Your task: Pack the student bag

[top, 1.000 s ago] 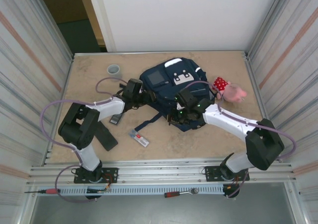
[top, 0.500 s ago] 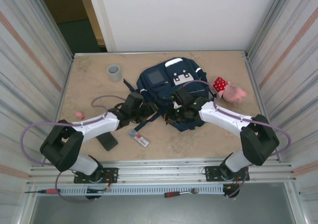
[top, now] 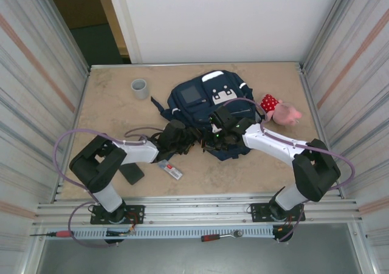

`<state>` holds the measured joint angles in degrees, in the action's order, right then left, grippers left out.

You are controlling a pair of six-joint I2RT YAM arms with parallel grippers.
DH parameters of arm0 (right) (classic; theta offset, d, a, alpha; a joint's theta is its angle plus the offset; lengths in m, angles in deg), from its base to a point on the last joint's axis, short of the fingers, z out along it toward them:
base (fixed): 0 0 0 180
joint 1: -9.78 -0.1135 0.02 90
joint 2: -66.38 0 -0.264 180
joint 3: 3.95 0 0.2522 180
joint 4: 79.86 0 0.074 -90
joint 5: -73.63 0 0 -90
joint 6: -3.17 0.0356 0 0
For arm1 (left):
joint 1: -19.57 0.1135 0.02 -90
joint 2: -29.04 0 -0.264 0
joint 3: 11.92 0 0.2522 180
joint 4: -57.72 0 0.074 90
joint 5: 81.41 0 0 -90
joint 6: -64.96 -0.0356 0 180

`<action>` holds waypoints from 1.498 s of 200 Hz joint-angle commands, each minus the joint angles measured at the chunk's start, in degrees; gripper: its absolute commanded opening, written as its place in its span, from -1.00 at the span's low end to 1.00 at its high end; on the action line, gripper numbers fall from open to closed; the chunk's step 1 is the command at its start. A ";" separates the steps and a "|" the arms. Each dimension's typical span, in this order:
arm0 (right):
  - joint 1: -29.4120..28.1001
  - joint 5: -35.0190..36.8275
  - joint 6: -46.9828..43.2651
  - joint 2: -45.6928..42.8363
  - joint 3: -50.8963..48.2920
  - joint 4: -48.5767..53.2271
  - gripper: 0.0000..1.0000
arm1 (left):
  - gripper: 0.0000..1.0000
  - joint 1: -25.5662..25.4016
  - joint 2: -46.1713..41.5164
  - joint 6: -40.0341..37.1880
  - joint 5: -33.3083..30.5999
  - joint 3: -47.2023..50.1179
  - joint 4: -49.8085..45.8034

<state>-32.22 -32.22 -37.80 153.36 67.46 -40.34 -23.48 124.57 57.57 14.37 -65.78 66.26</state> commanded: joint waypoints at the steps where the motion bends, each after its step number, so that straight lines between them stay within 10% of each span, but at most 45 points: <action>1: -0.54 -1.20 -1.18 -0.85 1.72 0.75 -1.00 | 0.17 -1.37 -3.66 0.94 -1.35 1.68 6.96; 119: -0.36 -1.23 -1.23 -1.91 1.32 0.61 -1.00 | 0.02 -1.78 -4.04 0.70 -4.29 3.30 10.09; 177: 0.07 2.06 -2.40 -3.39 1.69 6.33 -1.00 | -1.00 -1.78 -1.46 2.36 -7.69 2.66 8.27; 299: 9.00 7.55 -10.99 -9.46 0.58 24.12 -1.00 | -1.00 6.68 -11.36 -8.26 -10.30 3.65 -7.99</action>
<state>-27.06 -27.33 -45.56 146.78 68.23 -24.91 -20.90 115.95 54.03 9.30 -62.81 63.72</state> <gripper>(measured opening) 0.050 0.046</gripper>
